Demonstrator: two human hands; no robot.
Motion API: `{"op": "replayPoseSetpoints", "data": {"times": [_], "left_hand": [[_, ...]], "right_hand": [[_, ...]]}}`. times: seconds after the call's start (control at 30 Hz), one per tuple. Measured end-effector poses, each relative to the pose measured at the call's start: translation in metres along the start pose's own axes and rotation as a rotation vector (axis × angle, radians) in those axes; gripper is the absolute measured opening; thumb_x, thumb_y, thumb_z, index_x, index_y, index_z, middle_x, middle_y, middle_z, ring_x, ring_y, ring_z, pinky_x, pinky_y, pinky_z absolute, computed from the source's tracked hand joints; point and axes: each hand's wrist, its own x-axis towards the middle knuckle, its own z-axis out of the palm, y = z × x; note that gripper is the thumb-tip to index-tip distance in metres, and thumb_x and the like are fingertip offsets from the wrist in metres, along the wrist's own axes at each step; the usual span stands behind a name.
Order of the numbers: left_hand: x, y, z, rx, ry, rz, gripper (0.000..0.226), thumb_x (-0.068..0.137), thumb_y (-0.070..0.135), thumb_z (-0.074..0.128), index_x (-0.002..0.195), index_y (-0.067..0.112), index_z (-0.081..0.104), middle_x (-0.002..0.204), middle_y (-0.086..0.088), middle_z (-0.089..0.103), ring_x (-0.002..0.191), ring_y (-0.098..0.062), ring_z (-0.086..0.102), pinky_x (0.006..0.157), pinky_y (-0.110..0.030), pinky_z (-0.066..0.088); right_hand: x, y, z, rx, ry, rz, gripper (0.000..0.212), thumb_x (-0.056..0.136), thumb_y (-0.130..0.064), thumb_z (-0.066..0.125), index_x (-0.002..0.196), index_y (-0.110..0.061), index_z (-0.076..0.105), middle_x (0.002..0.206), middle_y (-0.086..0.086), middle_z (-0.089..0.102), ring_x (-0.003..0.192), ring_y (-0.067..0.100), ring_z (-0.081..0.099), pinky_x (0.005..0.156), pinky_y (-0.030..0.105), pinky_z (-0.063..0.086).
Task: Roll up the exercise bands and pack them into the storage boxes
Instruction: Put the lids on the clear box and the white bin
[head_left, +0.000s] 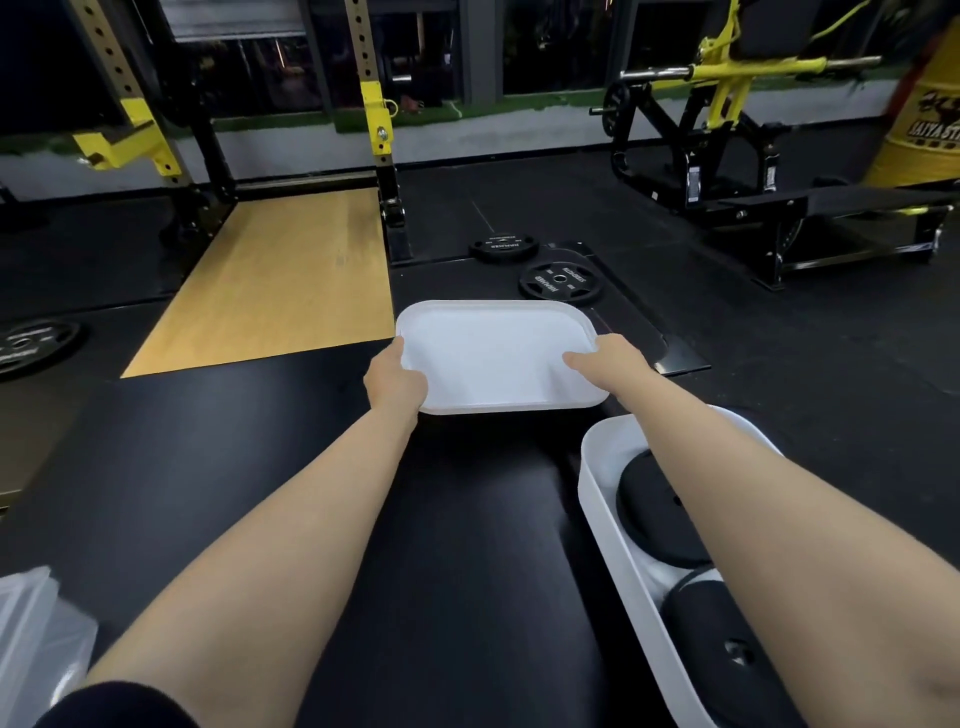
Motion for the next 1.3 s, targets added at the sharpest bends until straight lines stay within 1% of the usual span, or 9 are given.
{"op": "replayPoseSetpoints", "data": {"times": [0.23,0.33,0.5,0.63,0.83,0.97,1.07,1.2,1.3], "left_hand": [[-0.038,0.011,-0.050,-0.166,0.023,0.044,0.064,0.087,-0.015,0.038,0.141,0.019,0.041,0.147,0.001,0.040,0.135,-0.020,0.037,0.109,-0.030,0.035],[-0.058,0.014,-0.069,-0.185,-0.036,0.085,0.062,0.087,-0.013,0.042,0.141,0.019,0.041,0.147,0.004,0.040,0.135,-0.018,0.037,0.104,-0.024,0.034],[-0.093,0.016,-0.092,-0.183,-0.121,0.129,0.059,0.088,-0.010,0.047,0.140,0.016,0.042,0.146,0.002,0.041,0.134,-0.018,0.038,0.106,-0.027,0.033],[-0.119,0.021,-0.102,-0.096,-0.183,0.147,0.058,0.088,-0.007,0.050,0.141,0.014,0.040,0.146,-0.001,0.041,0.134,-0.021,0.038,0.107,-0.033,0.035],[-0.167,0.049,-0.103,-0.045,-0.187,0.228,0.046,0.094,0.022,0.052,0.139,0.019,0.043,0.143,-0.005,0.044,0.124,-0.022,0.048,0.100,-0.034,0.043],[-0.204,0.077,-0.103,-0.388,-0.368,-0.032,0.057,0.096,0.048,0.040,0.140,0.013,0.036,0.128,-0.011,0.052,0.099,-0.029,0.062,0.076,-0.038,0.054],[-0.213,0.087,-0.116,-0.616,-0.493,-0.254,0.077,0.093,0.061,0.033,0.145,0.006,0.021,0.133,-0.022,0.048,0.092,-0.041,0.065,0.070,-0.047,0.052],[-0.223,0.091,-0.138,-0.603,-0.467,-0.294,0.049,0.097,0.033,0.048,0.130,-0.001,0.036,0.116,-0.028,0.054,0.049,-0.037,0.066,0.059,-0.046,0.057],[-0.230,0.080,-0.144,-0.486,-0.420,-0.237,0.015,0.095,0.001,0.040,0.108,-0.005,0.045,0.111,-0.022,0.052,0.060,-0.031,0.064,0.055,-0.037,0.057]], "right_hand": [[-0.052,-0.003,-0.013,0.281,0.068,0.014,0.059,0.092,-0.028,0.056,0.140,0.000,0.034,0.138,0.012,0.045,0.124,0.030,0.046,0.083,0.031,0.038],[-0.076,0.003,-0.021,0.442,0.057,0.048,0.044,0.089,-0.027,0.061,0.123,0.000,0.053,0.111,0.011,0.056,0.100,0.028,0.053,0.077,0.032,0.039],[-0.121,0.019,-0.035,0.813,0.029,0.115,0.034,0.083,-0.007,0.068,0.116,-0.001,0.060,0.117,0.015,0.063,0.107,0.037,0.060,0.095,0.049,0.048],[-0.156,0.023,-0.045,0.936,0.134,0.063,0.019,0.086,0.003,0.060,0.104,-0.002,0.061,0.114,0.019,0.063,0.104,0.036,0.060,0.095,0.046,0.048],[-0.218,0.018,-0.045,0.775,0.414,-0.265,0.012,0.086,-0.003,0.058,0.094,-0.012,0.056,0.089,0.001,0.060,0.085,0.018,0.056,0.079,0.032,0.046],[-0.257,0.014,-0.036,0.622,0.464,-0.487,0.010,0.089,-0.004,0.054,0.088,-0.014,0.053,0.076,-0.010,0.055,0.072,0.008,0.049,0.064,0.018,0.038],[-0.280,0.016,-0.027,0.473,0.434,-0.669,0.013,0.092,-0.008,0.051,0.086,-0.019,0.050,0.074,-0.013,0.053,0.071,0.009,0.046,0.066,0.023,0.037],[-0.299,0.025,-0.017,0.362,0.345,-0.859,0.022,0.090,0.000,0.048,0.091,-0.019,0.058,0.080,-0.015,0.055,0.075,0.010,0.052,0.068,0.021,0.040],[-0.303,0.034,-0.015,0.216,0.269,-0.920,0.030,0.085,0.004,0.051,0.103,-0.016,0.063,0.095,-0.018,0.058,0.086,0.002,0.054,0.077,0.014,0.040]]}}
